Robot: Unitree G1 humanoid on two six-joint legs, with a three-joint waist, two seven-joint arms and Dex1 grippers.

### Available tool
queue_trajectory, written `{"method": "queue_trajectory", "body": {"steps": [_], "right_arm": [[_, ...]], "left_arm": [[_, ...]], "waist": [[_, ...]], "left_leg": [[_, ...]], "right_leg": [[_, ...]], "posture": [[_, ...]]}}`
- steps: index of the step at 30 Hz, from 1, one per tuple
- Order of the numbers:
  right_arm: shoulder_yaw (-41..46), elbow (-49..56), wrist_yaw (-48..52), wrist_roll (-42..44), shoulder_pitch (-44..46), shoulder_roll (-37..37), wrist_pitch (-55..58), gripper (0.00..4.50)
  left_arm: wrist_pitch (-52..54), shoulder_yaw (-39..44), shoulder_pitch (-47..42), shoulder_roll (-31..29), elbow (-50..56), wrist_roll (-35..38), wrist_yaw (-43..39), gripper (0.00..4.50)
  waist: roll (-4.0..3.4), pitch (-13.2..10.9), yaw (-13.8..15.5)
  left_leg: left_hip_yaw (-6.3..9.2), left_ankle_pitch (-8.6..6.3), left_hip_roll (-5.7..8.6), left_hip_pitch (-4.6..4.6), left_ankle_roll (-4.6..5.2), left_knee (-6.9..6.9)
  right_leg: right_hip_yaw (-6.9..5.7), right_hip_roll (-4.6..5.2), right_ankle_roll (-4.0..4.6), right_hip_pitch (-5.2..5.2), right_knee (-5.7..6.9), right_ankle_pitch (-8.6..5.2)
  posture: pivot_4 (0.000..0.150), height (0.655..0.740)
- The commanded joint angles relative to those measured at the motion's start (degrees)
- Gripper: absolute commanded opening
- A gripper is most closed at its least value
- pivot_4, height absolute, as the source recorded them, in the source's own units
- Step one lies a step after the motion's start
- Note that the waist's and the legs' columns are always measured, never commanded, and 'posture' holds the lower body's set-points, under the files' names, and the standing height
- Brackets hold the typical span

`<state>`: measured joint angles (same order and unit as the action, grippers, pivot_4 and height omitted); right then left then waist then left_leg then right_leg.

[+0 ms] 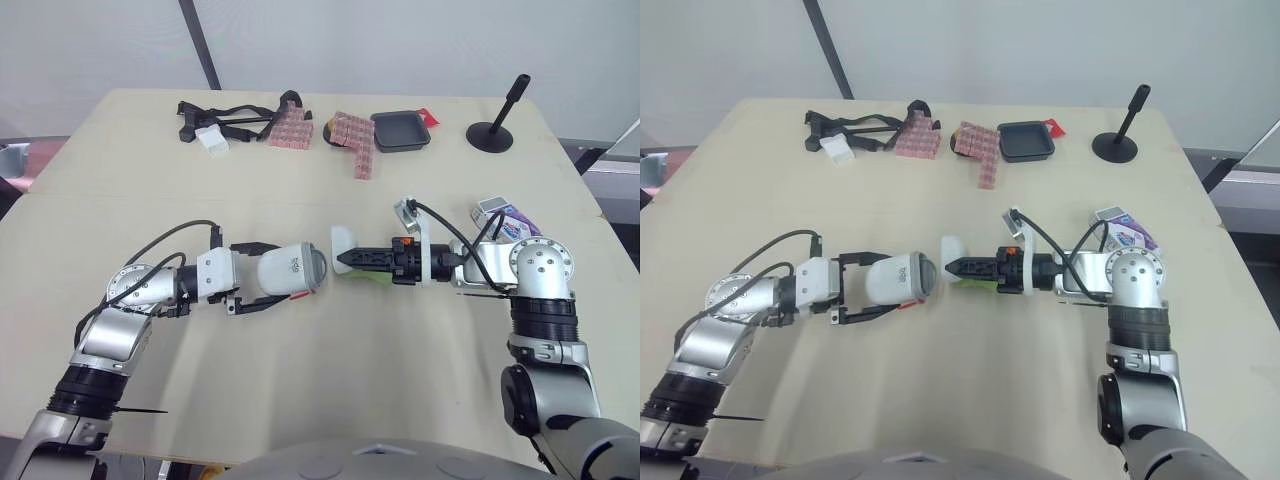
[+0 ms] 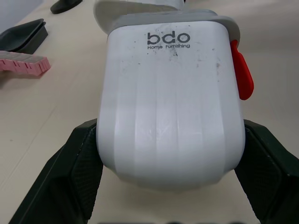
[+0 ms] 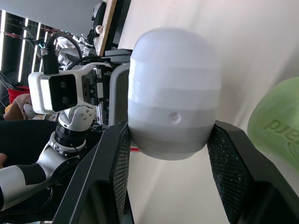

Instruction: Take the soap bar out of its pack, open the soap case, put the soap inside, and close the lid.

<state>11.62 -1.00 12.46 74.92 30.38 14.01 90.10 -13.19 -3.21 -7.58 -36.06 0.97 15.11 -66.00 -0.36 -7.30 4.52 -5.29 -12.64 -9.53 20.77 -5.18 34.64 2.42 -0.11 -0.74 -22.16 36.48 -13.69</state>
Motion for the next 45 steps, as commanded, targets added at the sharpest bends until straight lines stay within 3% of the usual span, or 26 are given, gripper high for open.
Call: {"method": "queue_trajectory", "body": {"steps": [1,6,12,18,26,40,42,45], "right_arm": [[1.48,2.26,-0.14,1.28,0.04,0.79,-0.24,2.14],[3.39,4.0,-0.7,3.68,0.34,2.27,-0.69,2.14],[7.17,11.76,-4.41,11.53,-4.6,9.6,-2.17,2.14],[6.54,17.93,-20.16,22.03,-10.08,19.81,-10.74,2.14],[-1.43,13.47,-39.97,37.01,-14.31,37.11,-20.68,2.14],[-13.1,8.32,-41.66,38.08,-10.97,44.99,-20.46,2.14],[-13.87,7.22,-41.67,38.08,-9.67,45.19,-20.41,3.02],[-14.47,6.86,-40.13,38.08,-8.34,46.92,-19.22,3.94]], "left_arm": [[-1.55,1.64,0.91,-0.9,1.27,0.79,0.5,3.44],[-1.78,2.13,1.49,-1.63,0.44,1.02,0.39,3.44],[-2.24,3.02,0.21,-2.09,-4.25,1.47,-0.08,3.44],[-5.84,1.64,-3.08,-1.65,-10.28,-0.26,-1.84,3.44],[-9.69,-1.72,-8.0,1.31,-16.3,-2.01,-3.85,3.44],[-11.4,-2.31,-9.15,2.43,-18.57,-2.88,-3.62,3.44],[-11.56,-2.26,-8.97,2.42,-18.51,-3.02,-3.51,3.44],[-11.61,-2.24,-8.55,2.4,-18.17,-3.09,-3.39,3.44]], "waist": [[0.0,0.0,0.0],[0.0,0.0,0.07],[0.0,0.0,0.65],[0.0,0.0,0.8],[0.0,-0.02,0.91],[0.04,-0.05,0.92],[0.05,-0.05,0.95],[0.05,-0.05,0.97]], "left_leg": [[0.0,0.0,0.0,0.0,0.0,0.0],[0.0,0.0,0.0,-0.02,0.0,0.0],[0.0,0.0,0.0,-0.04,0.01,0.0],[-0.01,-0.01,0.0,-0.2,0.0,-0.01],[-0.02,-0.03,0.02,-0.18,-0.04,-0.14],[0.0,-0.05,0.03,-0.08,-0.04,-0.11],[0.0,-0.05,0.03,-0.07,-0.04,-0.1],[0.0,-0.05,0.04,-0.05,-0.04,-0.09]], "right_leg": [[0.0,0.0,0.0,0.0,0.0,0.0],[0.0,0.0,0.0,0.0,-0.01,0.0],[-0.01,0.01,-0.01,0.01,-0.07,0.0],[0.04,0.0,-0.02,0.07,-0.08,0.0],[0.07,-0.03,-0.06,0.26,-0.24,-0.01],[0.02,-0.02,-0.09,0.27,-0.28,-0.01],[0.02,-0.02,-0.09,0.27,-0.28,-0.01],[0.02,-0.02,-0.09,0.27,-0.28,-0.02]], "posture": [[0.15,0.74],[0.15,0.74],[0.15,0.74],[0.15,0.74],[0.15,0.74],[0.15,0.74],[0.15,0.74],[0.15,0.74]]}}
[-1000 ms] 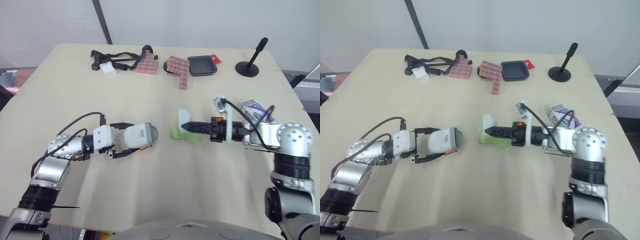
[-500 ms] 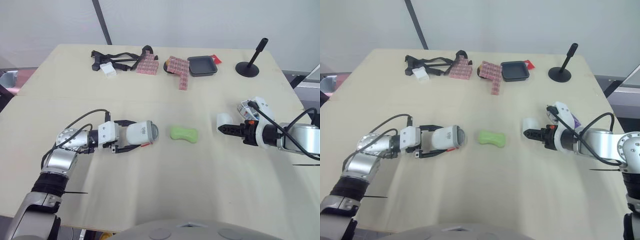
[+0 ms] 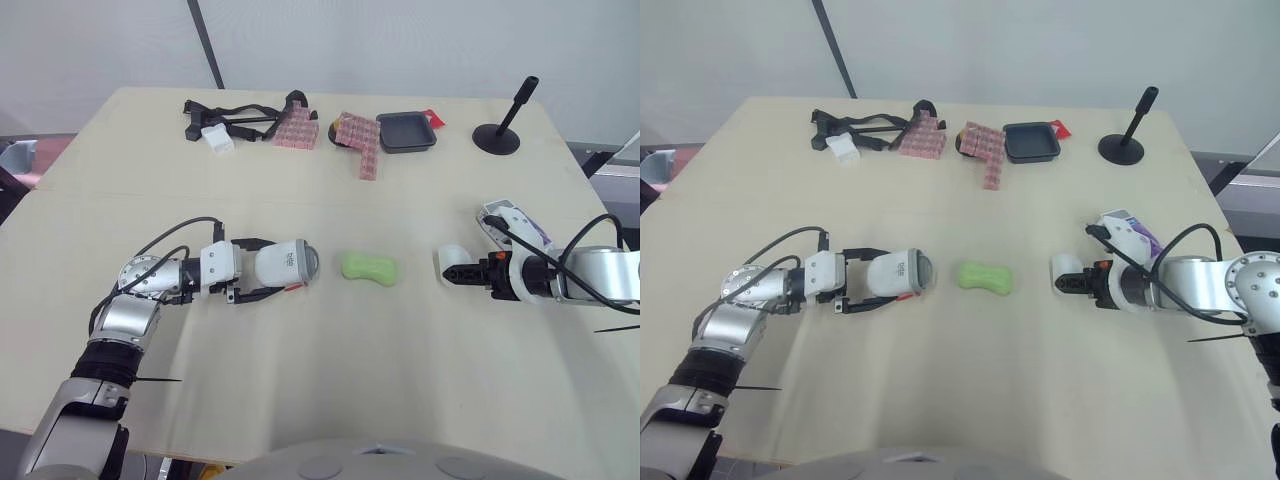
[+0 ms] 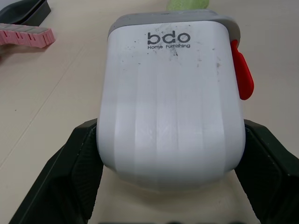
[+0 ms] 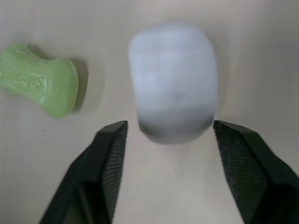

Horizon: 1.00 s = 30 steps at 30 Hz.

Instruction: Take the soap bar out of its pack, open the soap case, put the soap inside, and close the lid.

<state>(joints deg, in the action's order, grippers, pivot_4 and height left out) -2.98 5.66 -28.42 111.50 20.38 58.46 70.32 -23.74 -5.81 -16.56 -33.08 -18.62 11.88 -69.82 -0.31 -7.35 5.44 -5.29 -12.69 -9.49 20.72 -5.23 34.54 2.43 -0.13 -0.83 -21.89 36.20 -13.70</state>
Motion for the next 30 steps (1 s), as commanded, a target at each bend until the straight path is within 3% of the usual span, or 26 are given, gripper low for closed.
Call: {"method": "queue_trajectory", "body": {"steps": [1,9,12,14,19,23,30], "right_arm": [[0.2,-0.1,1.41,1.5,1.75,3.41,0.98,4.33],[5.8,7.63,21.18,-3.69,1.31,9.42,5.03,4.42],[11.49,19.22,40.24,-21.27,-1.14,7.61,-4.4,4.42],[10.15,24.77,51.82,-35.78,-3.52,7.23,-15.49,4.42],[3.22,26.22,67.33,-58.78,-5.36,3.21,-34.05,4.42],[1.58,21.63,71.22,-61.79,-2.77,-7.35,-39.57,4.42],[1.78,19.77,76.64,-65.61,-5.36,-16.45,-44.64,4.42]], "left_arm": [[-1.13,0.32,0.55,-0.56,1.44,0.02,0.44,3.44],[-1.45,0.09,-0.56,-0.54,0.11,-0.4,-0.08,3.44],[-1.42,0.15,-0.96,-0.76,-0.19,-0.52,-0.14,3.44],[-1.12,0.3,-0.91,-1.19,0.1,-0.45,-0.27,3.44],[2.42,0.85,0.21,-2.81,3.04,1.54,-1.62,3.44],[8.12,1.18,1.97,-5.09,6.97,3.9,-3.68,3.44],[15.62,1.13,3.3,-7.97,11.54,4.6,-4.72,3.44]], "waist": [[0.0,0.0,0.11],[0.02,-0.01,0.75],[0.03,-0.02,0.93],[0.08,0.01,0.98],[0.29,0.12,0.7],[0.28,0.11,-0.32],[0.27,0.12,-1.01]], "left_leg": [[0.01,0.0,0.0,0.0,0.0,0.0],[0.01,-0.02,-0.02,0.09,0.02,0.06],[0.01,-0.02,-0.06,0.19,0.03,0.17],[0.02,-0.04,-0.12,0.35,0.07,0.3],[0.02,-0.1,-0.21,0.76,0.24,0.66],[0.0,-0.1,-0.2,0.75,0.24,0.74],[-0.01,-0.07,-0.21,0.71,0.27,0.73]], "right_leg": [[-0.01,0.0,0.0,0.0,0.0,0.0],[-0.04,0.0,-0.04,0.0,-0.04,-0.02],[-0.1,0.01,-0.03,-0.04,-0.01,-0.02],[-0.16,0.02,-0.03,-0.16,0.06,-0.02],[-0.32,0.07,-0.03,-0.4,0.31,-0.02],[-0.27,0.11,-0.01,-0.51,0.39,-0.03],[-0.27,0.11,0.01,-0.52,0.52,-0.03]], "posture": [[0.15,0.74],[0.15,0.74],[0.15,0.74],[0.15,0.74],[0.15,0.74],[0.15,0.74],[0.15,0.74]]}}
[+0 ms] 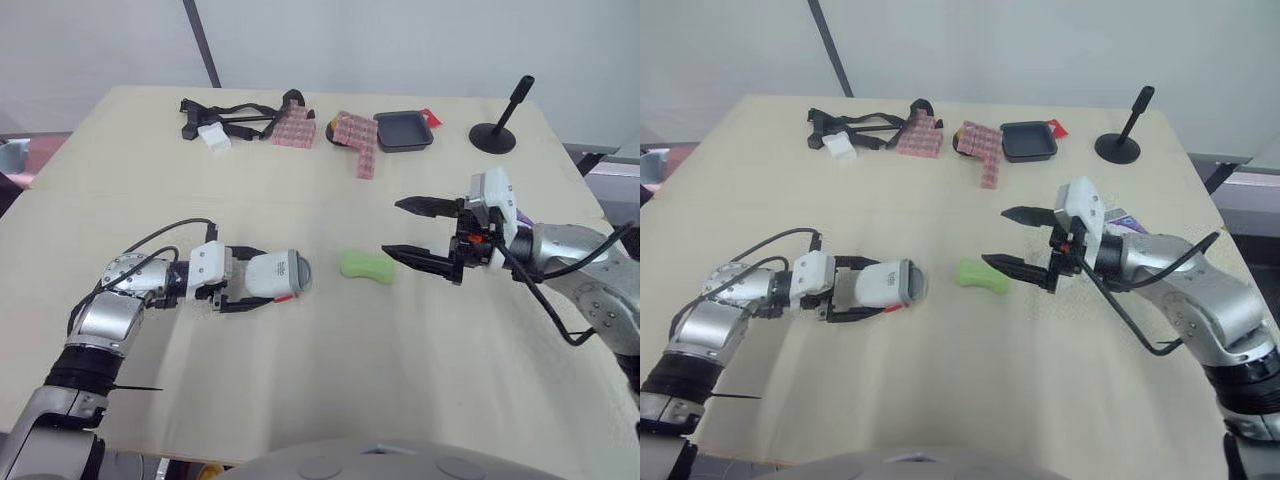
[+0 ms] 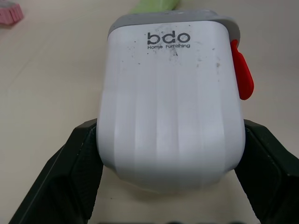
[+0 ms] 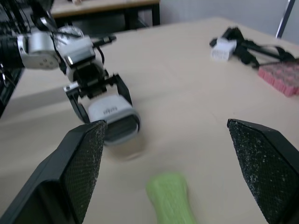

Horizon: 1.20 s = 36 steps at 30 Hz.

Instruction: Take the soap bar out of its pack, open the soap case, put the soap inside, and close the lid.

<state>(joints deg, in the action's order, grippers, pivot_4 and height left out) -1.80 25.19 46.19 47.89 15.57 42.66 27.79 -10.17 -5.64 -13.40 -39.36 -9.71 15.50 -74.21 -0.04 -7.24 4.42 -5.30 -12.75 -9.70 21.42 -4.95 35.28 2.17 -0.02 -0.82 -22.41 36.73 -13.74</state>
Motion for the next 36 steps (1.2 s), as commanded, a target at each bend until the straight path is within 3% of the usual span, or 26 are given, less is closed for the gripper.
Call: {"method": "queue_trajectory", "body": {"steps": [1,13,29,36], "right_arm": [[-0.13,0.33,2.67,-2.62,-0.85,-0.93,-1.63,4.42],[-1.52,2.41,4.81,-6.3,-6.16,-4.52,-1.29,4.42],[-2.4,2.11,0.99,-12.95,-6.44,-9.45,-2.31,4.42],[-3.98,2.09,0.87,-15.16,-6.38,-10.49,-2.9,4.42]], "left_arm": [[3.11,0.97,0.02,-2.08,3.03,1.13,-0.63,3.44],[14.02,-0.82,-4.77,-4.77,8.86,0.46,-1.94,3.44],[16.29,-8.39,-14.47,-3.51,5.47,-7.8,-2.4,3.44],[15.07,-11.92,-19.22,-3.49,3.07,-15.72,0.7,3.44]], "waist": [[0.0,0.0,0.02],[-0.01,0.0,-0.03],[-0.03,0.01,-0.05],[-0.03,0.01,-0.06]], "left_leg": [[0.0,0.0,0.0,0.01,0.0,0.0],[0.0,0.01,0.0,-0.03,0.01,0.0],[0.0,0.03,0.05,-0.04,0.01,0.0],[0.0,0.03,0.06,-0.04,0.01,0.0]], "right_leg": [[0.0,0.0,0.0,0.0,0.0,0.0],[0.01,-0.01,0.0,0.02,-0.03,0.0],[0.01,0.01,0.0,0.04,0.03,0.0],[0.01,0.01,0.0,0.05,0.08,0.0]], "posture": [[0.15,0.74],[0.15,0.74],[0.15,0.74],[0.15,0.74]]}}
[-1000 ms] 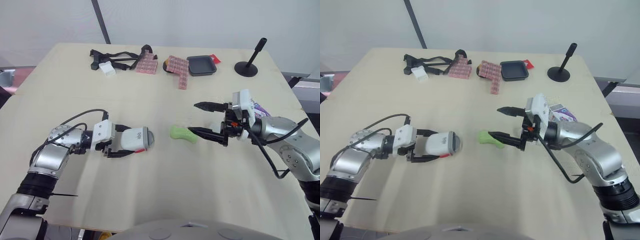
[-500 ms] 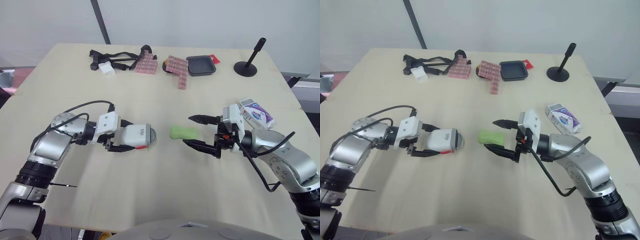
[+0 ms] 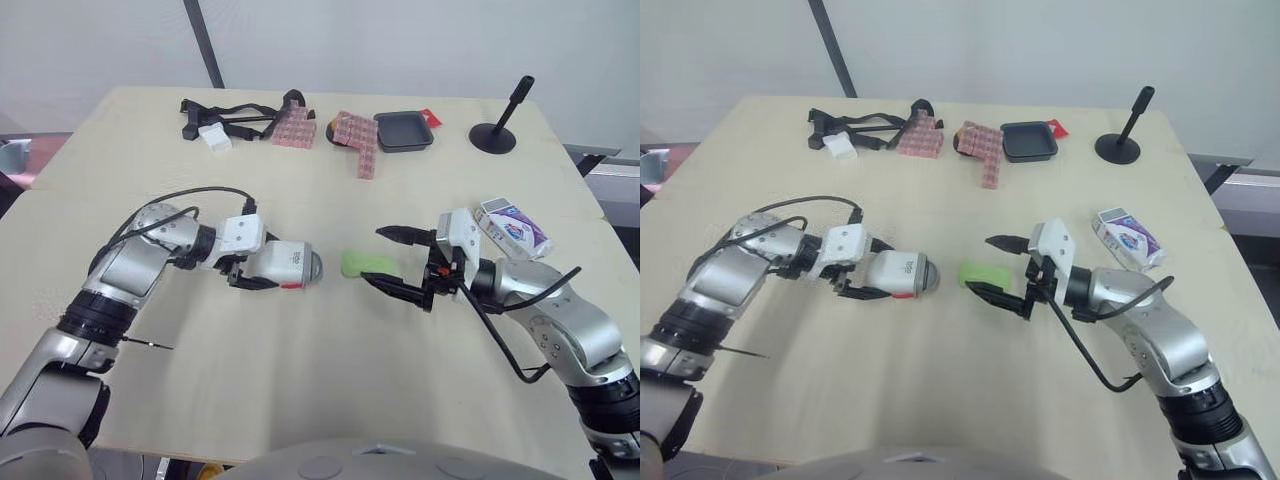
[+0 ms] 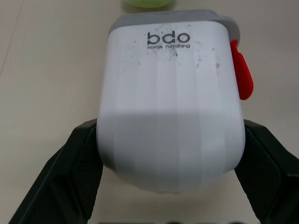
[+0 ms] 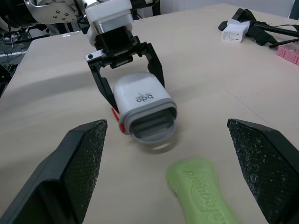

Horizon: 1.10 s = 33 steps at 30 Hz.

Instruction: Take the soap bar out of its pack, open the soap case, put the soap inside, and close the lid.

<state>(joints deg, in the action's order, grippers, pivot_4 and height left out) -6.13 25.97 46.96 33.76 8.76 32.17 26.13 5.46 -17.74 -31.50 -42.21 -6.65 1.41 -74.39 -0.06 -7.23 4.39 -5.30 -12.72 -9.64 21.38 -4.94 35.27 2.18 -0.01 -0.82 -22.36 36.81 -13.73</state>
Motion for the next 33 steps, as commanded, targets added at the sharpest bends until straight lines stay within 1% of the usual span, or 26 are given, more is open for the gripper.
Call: {"method": "queue_trajectory", "body": {"steps": [1,4,6,10,15,18,25,33], "right_arm": [[0.2,1.06,0.2,-1.49,0.49,-0.03,-1.48,4.42],[-0.19,0.49,0.47,-2.61,0.73,-0.28,-1.99,4.42],[-0.66,0.19,0.68,-3.22,0.91,-0.67,-2.37,4.42],[-1.14,-0.45,0.87,-4.03,1.39,-1.41,-2.74,4.42],[-1.68,-1.11,1.42,-4.84,1.72,-1.62,-3.44,4.42],[-1.88,-1.41,1.91,-5.18,1.75,-1.54,-3.85,4.42],[-1.97,-2.72,3.6,-5.9,2.28,-1.2,-4.6,4.42],[-2.07,-3.6,5.37,-6.63,2.93,-1.05,-5.07,4.42]], "left_arm": [[-1.68,0.06,-1.13,-1.2,0.37,-1.95,0.47,3.44],[-2.91,-0.63,-1.59,-1.95,1.11,-3.61,0.27,3.44],[-0.97,-0.22,-2.28,-0.61,2.41,-2.33,0.82,3.44],[0.06,0.17,-2.27,-0.57,3.5,-1.54,0.44,3.44],[0.15,1.63,-0.52,-2.74,4.09,-1.0,0.08,3.44],[-1.95,2.63,0.89,-5.3,2.89,-1.95,1.1,3.44],[-4.44,4.67,3.29,-8.26,0.46,-1.6,2.22,3.44],[-7.2,7.06,4.96,-8.42,-2.84,0.07,3.39,3.44]], "waist": [[0.0,0.0,-0.06],[0.0,0.0,0.02],[0.0,0.0,0.11],[0.0,0.0,0.1],[0.0,0.0,-0.12],[-0.01,-0.01,-0.09],[-0.01,-0.01,-0.01],[-0.01,-0.01,-0.02]], "left_leg": [[0.0,0.0,0.0,0.0,0.0,0.0],[0.0,0.0,0.0,0.01,0.0,0.0],[0.0,0.0,0.0,0.01,-0.01,0.0],[0.0,0.0,0.02,0.01,0.0,0.01],[0.0,0.0,0.01,0.0,-0.01,0.0],[0.0,0.0,0.01,0.0,-0.02,0.0],[0.0,0.0,0.03,0.0,-0.01,0.0],[0.01,0.0,0.01,-0.01,-0.03,0.0]], "right_leg": [[0.0,0.0,0.0,0.0,0.07,0.0],[0.0,-0.01,0.0,0.0,0.15,0.0],[-0.01,0.0,0.0,0.0,0.15,0.0],[-0.02,0.03,0.0,0.0,0.18,0.0],[0.0,0.0,0.0,0.0,0.19,0.0],[-0.01,0.0,0.0,0.0,0.18,0.0],[-0.03,0.03,0.0,0.0,0.17,0.0],[-0.04,0.02,0.0,0.0,0.18,0.0]], "posture": [[0.15,0.74],[0.15,0.74],[0.15,0.74],[0.15,0.74],[0.15,0.74],[0.15,0.74],[0.15,0.74],[0.15,0.74]]}}
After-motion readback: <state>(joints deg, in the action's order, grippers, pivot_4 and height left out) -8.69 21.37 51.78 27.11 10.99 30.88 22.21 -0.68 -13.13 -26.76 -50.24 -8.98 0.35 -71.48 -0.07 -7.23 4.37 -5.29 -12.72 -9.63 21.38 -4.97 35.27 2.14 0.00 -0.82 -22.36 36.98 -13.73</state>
